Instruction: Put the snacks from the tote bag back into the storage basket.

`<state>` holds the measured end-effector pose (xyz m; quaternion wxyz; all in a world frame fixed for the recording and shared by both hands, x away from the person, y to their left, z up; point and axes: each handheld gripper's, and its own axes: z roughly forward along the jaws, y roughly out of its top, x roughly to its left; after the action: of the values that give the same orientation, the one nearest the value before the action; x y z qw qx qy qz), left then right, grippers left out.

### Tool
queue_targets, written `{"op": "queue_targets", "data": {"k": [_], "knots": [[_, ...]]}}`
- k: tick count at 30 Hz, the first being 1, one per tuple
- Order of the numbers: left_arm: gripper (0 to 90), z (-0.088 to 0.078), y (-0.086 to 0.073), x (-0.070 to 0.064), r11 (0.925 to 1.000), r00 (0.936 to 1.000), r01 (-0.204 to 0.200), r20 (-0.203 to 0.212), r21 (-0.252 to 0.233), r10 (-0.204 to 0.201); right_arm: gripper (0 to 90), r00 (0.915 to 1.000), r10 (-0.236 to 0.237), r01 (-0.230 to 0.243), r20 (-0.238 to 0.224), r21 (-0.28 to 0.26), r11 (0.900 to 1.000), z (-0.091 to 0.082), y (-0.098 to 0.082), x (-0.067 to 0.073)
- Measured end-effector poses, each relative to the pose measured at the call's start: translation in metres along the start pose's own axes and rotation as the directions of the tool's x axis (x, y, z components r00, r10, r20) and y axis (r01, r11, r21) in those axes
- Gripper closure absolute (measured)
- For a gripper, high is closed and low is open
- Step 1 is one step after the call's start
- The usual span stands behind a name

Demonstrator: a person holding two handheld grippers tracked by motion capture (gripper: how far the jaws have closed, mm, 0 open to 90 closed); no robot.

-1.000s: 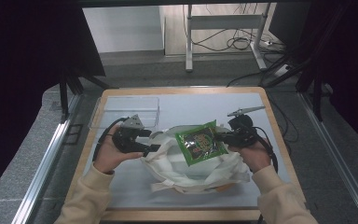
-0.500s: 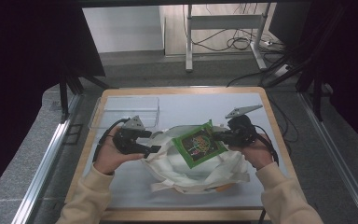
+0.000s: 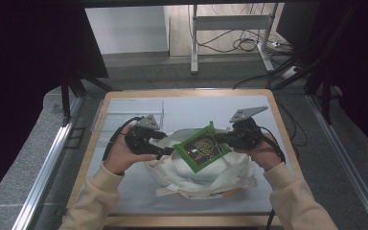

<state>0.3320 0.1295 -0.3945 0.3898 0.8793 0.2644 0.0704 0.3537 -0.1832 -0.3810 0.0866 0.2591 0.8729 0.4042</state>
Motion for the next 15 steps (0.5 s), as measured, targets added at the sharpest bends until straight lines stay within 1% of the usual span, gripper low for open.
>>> {"op": "queue_targets", "data": {"k": [1,2,4,6,8,9,10,13,15], "knots": [[33.5,0.002,0.004,0.000,1.0000,0.9999,-0.004,0.011,0.005,0.004,87.8,0.9999,-0.014,0.014,-0.003,-0.001,1.000,0.000,0.001,0.003],[33.5,0.005,0.007,-0.001,0.9999,0.9999,-0.006,0.014,0.010,0.006,87.8,0.9999,-0.014,0.014,-0.003,-0.001,1.000,0.000,0.001,0.003],[34.3,0.011,0.011,-0.001,0.9992,0.9995,-0.020,0.023,0.036,0.020,87.7,0.9988,-0.048,0.047,-0.007,-0.006,0.999,-0.001,0.002,0.005],[34.7,0.017,0.014,-0.001,0.9982,0.9987,-0.030,0.042,0.052,0.028,87.7,0.9988,-0.049,0.049,-0.007,-0.006,0.999,-0.001,0.003,0.006],[35.6,0.022,0.016,0.000,0.9973,0.9980,-0.036,0.053,0.064,0.032,87.7,0.9979,-0.064,0.064,-0.009,-0.013,0.998,-0.001,0.004,0.007],[36.1,0.024,0.016,0.000,0.9971,0.9982,-0.036,0.052,0.068,0.032,87.7,0.9969,-0.078,0.078,-0.011,-0.016,0.997,-0.001,0.006,0.008],[36.1,0.026,0.016,0.001,0.9968,0.9982,-0.034,0.052,0.072,0.030,87.7,0.9969,-0.078,0.078,-0.011,-0.016,0.997,-0.001,0.006,0.008],[38.3,0.030,0.017,0.002,0.9957,0.9965,-0.036,0.079,0.085,0.029,87.5,0.9932,-0.115,0.115,-0.017,-0.021,0.993,0.001,0.010,0.011],[41.5,0.032,0.016,0.003,0.9942,0.9945,-0.044,0.099,0.098,0.034,87.5,0.9905,-0.136,0.136,-0.021,-0.022,0.990,0.004,0.012,0.013]]}}
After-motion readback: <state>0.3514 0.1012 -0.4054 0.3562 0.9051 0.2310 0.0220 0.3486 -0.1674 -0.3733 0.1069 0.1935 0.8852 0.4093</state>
